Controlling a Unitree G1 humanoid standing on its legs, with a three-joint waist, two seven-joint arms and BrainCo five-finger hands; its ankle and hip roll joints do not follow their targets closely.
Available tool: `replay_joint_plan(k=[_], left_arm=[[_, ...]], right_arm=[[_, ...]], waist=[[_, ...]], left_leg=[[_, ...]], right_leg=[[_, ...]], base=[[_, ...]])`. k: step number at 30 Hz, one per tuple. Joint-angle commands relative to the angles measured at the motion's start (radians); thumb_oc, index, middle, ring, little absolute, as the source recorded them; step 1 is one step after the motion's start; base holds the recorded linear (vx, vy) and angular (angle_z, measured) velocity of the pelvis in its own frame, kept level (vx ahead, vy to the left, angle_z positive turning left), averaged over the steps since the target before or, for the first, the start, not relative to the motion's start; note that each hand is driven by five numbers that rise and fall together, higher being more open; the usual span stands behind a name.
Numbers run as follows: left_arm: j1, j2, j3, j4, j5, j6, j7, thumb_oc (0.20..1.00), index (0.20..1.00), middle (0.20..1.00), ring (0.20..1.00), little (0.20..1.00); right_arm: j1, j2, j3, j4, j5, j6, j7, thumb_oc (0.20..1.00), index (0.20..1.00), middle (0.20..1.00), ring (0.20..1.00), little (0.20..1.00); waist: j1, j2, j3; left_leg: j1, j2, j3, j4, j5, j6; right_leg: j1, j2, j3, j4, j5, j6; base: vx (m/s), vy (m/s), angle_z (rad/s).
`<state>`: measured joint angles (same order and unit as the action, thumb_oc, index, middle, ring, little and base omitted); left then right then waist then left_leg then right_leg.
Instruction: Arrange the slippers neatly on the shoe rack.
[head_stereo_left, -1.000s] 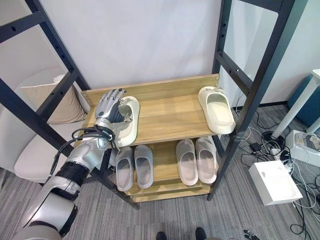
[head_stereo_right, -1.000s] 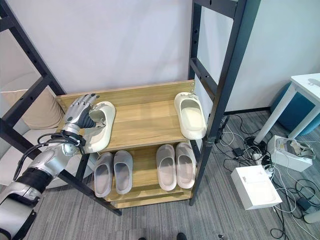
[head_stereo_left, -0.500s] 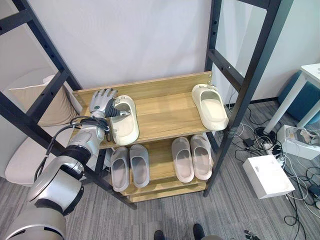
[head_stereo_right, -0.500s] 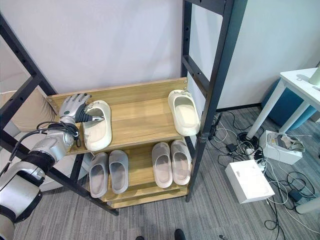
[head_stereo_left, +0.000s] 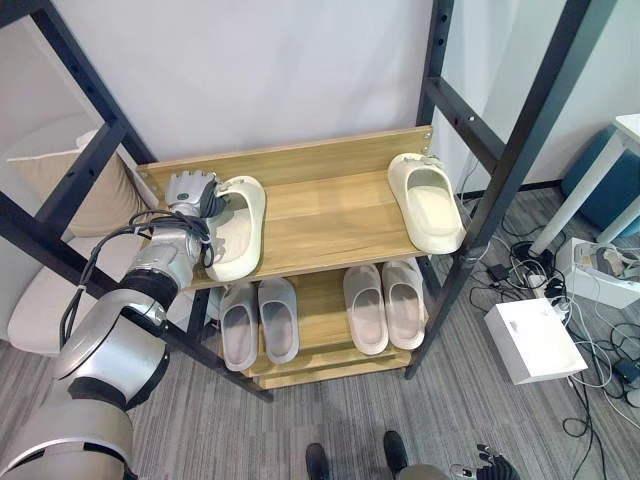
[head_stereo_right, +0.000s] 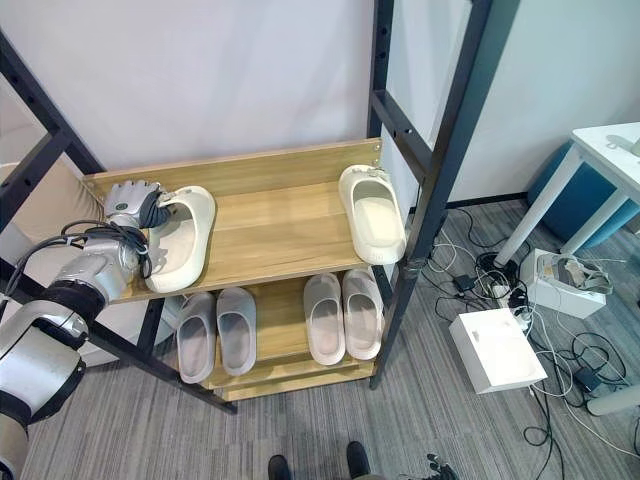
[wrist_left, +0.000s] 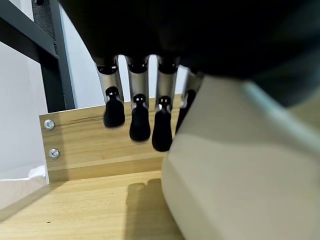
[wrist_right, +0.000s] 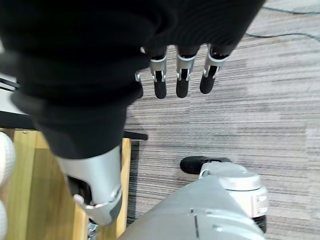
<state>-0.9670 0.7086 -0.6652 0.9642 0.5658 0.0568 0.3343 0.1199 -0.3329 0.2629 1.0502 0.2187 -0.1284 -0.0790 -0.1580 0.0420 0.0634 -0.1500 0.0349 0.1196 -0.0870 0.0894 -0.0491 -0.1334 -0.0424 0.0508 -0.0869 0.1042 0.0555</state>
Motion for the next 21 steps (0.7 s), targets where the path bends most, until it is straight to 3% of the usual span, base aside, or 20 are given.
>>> replay_joint_plan(k=[1,4,13,21], left_arm=[[-0.157,0.003,-0.008,0.035,-0.013,-0.004,0.025,0.2,0.2,0.2,0.2,0.2],[-0.161,0.001,-0.011,-0.023,-0.003,-0.004,0.034,0.2,0.2,0.2,0.2,0.2],[-0.133,-0.114,0.024,-0.342,0.081,-0.023,-0.003,0.2,0.2,0.2,0.2,0.2],[-0.165,-0.21,0.009,-0.316,0.08,-0.027,-0.017,0.2,0.2,0.2,0.2,0.2]], right_arm=[[-0.047,-0.035,0.0,-0.066,0.037,-0.031,-0.006,1.0,1.0,1.0,1.0,1.0],[-0.049,-0.031,-0.001,-0.07,0.039,-0.031,-0.01,1.0,1.0,1.0,1.0,1.0],[-0.048,-0.026,-0.011,-0.114,0.03,-0.032,-0.01,1.0,1.0,1.0,1.0,1.0],[-0.046,-0.041,-0.013,-0.12,0.031,-0.027,-0.006,1.0,1.0,1.0,1.0,1.0]], waist=[[-0.052,-0.014,0.085],[-0.047,-0.017,0.085],[-0.039,-0.02,0.113],[-0.065,-0.009,0.128]], left_leg=[[0.067,0.05,-0.021,0.0,-0.018,-0.05],[0.061,0.05,-0.025,0.0,-0.019,-0.049],[0.073,0.043,-0.033,0.0,-0.028,-0.05],[0.067,0.049,-0.015,0.0,-0.027,-0.053]], right_leg=[[0.053,-0.03,-0.021,0.0,-0.066,0.083],[0.047,-0.031,-0.021,0.0,-0.065,0.083],[0.064,-0.033,-0.021,0.0,-0.076,0.078],[0.042,-0.031,-0.002,0.0,-0.069,0.077]], base=[[-0.02,-0.002,0.09],[0.02,-0.001,0.12],[0.0,0.007,0.01],[-0.02,-0.005,-0.11]])
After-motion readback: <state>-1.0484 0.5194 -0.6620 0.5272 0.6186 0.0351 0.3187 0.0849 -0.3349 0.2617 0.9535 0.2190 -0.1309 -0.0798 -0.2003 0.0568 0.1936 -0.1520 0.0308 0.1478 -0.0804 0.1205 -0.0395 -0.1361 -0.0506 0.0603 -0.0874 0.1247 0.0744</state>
